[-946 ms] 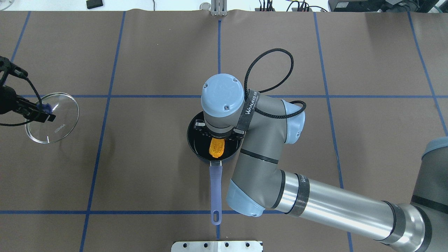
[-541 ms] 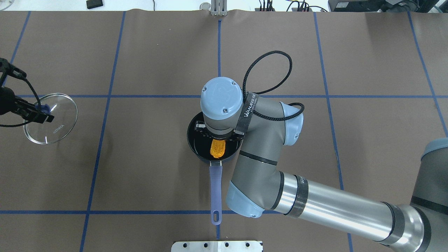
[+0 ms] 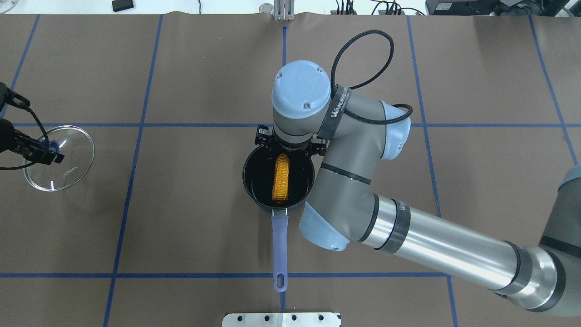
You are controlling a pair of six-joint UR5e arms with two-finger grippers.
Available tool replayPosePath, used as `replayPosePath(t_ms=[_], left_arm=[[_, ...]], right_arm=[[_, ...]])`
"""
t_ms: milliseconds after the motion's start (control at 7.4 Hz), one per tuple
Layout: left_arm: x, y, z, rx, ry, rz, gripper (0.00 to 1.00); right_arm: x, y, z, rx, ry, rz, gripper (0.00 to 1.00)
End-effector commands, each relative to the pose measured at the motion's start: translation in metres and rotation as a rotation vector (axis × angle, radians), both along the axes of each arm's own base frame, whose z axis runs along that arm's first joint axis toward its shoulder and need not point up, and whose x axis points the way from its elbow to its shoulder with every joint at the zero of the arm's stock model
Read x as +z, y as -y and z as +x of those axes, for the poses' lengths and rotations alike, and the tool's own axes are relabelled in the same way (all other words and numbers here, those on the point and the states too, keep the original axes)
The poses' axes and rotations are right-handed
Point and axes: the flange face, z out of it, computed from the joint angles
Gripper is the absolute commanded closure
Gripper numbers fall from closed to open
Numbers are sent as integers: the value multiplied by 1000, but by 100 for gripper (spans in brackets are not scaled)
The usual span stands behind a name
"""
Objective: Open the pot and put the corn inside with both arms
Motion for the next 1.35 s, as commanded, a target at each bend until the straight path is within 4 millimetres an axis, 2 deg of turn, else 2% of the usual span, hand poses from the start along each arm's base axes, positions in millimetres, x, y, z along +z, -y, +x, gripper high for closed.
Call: replayPosePath(t_ms=[0,270,405,541,676,1216], left_arm=[[16,6,7,-6,25,-13,33],[42,21,15,-19,21,8,33],[45,25,18,-21,14,15,33],[40,27,21,-16,4,16,33],[36,29,23,-13,-3,21,33],[47,30,26,-3,12,19,32]], right_arm=[[-9,46,63,-14,61,-10,0],[12,63,102,-28,58,15,0],[25,67,121,-43,59,30,0],[30,70,129,-46,59,27,0],[33,71,128,-51,54,31,0],[40,73,131,-60,44,40,0]])
